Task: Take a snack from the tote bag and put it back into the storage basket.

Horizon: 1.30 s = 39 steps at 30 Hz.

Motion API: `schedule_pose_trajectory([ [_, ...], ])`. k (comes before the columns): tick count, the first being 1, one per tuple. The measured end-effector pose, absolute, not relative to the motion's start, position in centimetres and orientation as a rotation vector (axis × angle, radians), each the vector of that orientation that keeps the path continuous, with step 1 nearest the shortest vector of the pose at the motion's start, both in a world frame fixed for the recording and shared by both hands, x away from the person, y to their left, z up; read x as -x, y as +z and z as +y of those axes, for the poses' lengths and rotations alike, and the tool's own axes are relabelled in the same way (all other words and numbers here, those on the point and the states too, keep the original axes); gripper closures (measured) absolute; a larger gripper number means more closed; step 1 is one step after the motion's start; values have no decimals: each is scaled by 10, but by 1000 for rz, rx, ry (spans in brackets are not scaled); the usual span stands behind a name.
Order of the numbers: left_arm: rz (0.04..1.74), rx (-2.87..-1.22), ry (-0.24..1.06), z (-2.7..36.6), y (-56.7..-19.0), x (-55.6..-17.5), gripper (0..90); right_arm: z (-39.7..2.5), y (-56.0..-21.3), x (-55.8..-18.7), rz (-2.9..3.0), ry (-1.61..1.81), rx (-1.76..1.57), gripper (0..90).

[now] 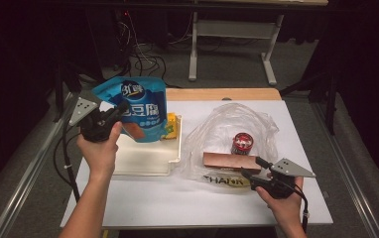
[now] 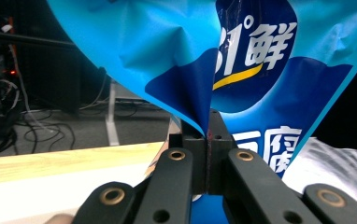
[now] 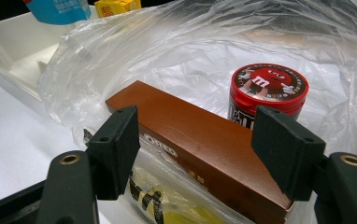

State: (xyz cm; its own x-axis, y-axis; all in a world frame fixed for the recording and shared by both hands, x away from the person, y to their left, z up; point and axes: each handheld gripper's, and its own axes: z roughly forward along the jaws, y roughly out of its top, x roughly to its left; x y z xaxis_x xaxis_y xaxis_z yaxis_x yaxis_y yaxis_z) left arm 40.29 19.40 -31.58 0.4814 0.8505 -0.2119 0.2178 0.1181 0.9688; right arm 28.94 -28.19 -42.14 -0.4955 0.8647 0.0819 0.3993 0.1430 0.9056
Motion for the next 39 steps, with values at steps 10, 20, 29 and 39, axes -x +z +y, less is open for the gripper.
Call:
schedule_pose_trajectory([
  [10,1046,-1401,606,222,-339,-418,900,-282,-423,-290,1963,1322,-1209,333],
  [20,1094,-1429,611,243,-371,-442,900,-282,-423,-291,1958,1316,-1216,340],
  [29,1093,-1448,612,251,-390,-461,900,-281,-425,-292,1965,1310,-1218,347],
  [39,1103,-1444,643,256,-397,-467,898,-281,-425,-292,1966,1311,-1217,354],
])
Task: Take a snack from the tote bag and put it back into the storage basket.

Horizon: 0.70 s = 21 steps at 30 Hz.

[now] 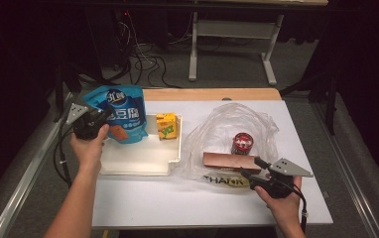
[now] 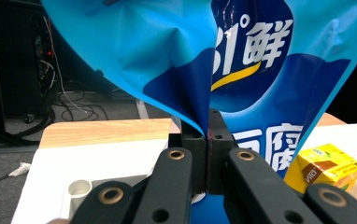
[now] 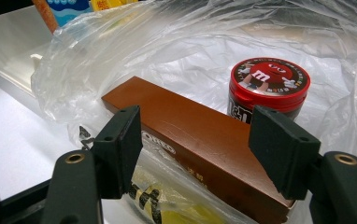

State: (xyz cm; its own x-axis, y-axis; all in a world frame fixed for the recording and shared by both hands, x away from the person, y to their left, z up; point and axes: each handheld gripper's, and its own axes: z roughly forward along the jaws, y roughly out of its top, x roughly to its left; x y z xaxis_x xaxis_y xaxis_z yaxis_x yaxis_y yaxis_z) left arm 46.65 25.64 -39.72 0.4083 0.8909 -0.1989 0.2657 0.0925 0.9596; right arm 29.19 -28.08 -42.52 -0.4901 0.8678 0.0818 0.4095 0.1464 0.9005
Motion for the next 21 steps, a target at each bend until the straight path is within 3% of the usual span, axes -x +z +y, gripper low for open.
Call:
schedule_pose_trajectory([
  [4,1125,-1425,629,261,-399,-464,865,-282,-425,-292,1965,1310,-1221,354],
  [8,1129,-1412,634,262,-400,-461,763,-281,-425,-292,1965,1311,-1223,353],
  [17,1240,-1428,641,260,-396,-454,366,-282,-425,-292,1962,1311,-1228,347],
  [21,1261,-1425,673,259,-397,-445,312,-284,-424,-292,1954,1314,-1232,342],
])
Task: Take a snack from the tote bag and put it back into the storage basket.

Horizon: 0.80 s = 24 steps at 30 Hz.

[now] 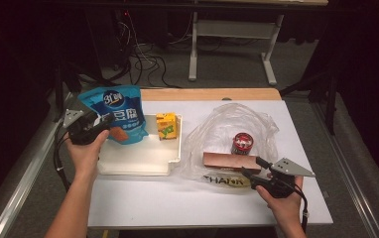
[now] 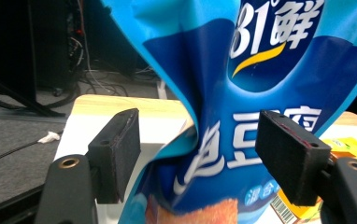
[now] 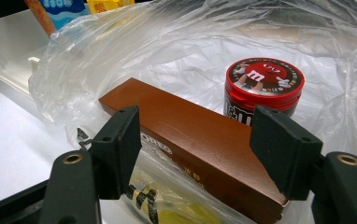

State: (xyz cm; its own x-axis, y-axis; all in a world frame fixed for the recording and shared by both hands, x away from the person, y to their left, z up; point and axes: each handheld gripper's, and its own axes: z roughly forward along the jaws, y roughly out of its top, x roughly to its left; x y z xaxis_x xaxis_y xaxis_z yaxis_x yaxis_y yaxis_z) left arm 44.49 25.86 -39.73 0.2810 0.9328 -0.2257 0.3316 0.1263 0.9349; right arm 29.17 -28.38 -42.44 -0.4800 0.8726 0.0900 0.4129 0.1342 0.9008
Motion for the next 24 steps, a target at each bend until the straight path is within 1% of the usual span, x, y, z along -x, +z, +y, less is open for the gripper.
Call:
schedule_pose_trajectory([
  [2,1269,-1430,673,257,-398,-439,302,-284,-424,-292,1953,1316,-1237,341],
  [9,1270,-1485,708,244,-402,-418,182,-285,-424,-292,1950,1314,-1245,337],
  [13,1246,-1492,691,235,-400,-405,164,-284,-425,-293,1951,1309,-1241,338],
  [18,1203,-1493,682,220,-395,-392,169,-285,-426,-294,1952,1302,-1244,342],
  [21,1170,-1504,659,209,-394,-385,224,-287,-426,-294,1946,1296,-1257,342],
  [24,1148,-1533,642,196,-395,-378,256,-289,-426,-295,1940,1295,-1262,344],
])
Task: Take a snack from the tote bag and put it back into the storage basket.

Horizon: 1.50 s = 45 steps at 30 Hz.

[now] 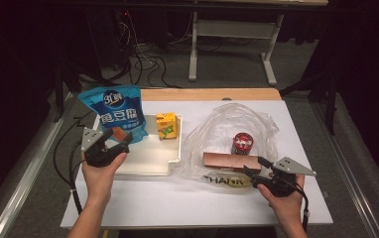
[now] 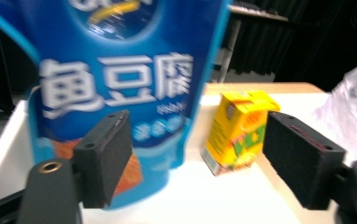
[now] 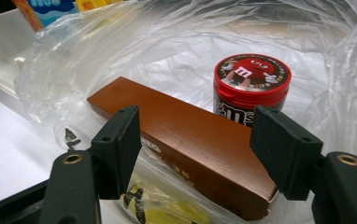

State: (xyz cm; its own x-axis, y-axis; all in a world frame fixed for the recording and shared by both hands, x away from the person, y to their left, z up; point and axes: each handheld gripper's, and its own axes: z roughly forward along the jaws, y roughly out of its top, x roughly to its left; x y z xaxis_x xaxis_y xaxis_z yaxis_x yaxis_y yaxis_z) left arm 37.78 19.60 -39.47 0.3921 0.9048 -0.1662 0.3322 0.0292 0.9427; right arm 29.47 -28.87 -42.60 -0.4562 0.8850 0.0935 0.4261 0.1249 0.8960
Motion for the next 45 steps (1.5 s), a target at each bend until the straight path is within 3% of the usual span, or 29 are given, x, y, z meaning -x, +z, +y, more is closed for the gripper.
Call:
schedule_pose_trajectory([
  [8,1102,-1563,614,177,-401,-366,381,-295,-427,-296,1931,1294,-1288,396],
  [12,1085,-1568,579,172,-405,-358,566,-300,-427,-298,1917,1300,-1305,557],
  [18,1024,-1610,523,154,-409,-341,766,-309,-430,-304,1905,1260,-1363,850],
  [22,990,-1629,466,142,-412,-337,861,-318,-431,-311,1884,1213,-1396,900],
  [38,955,-1680,400,134,-425,-337,864,-327,-449,-355,1918,1125,-1416,900],
  [45,948,-1691,393,134,-427,-338,852,-331,-452,-351,1947,1162,-1420,900],
])
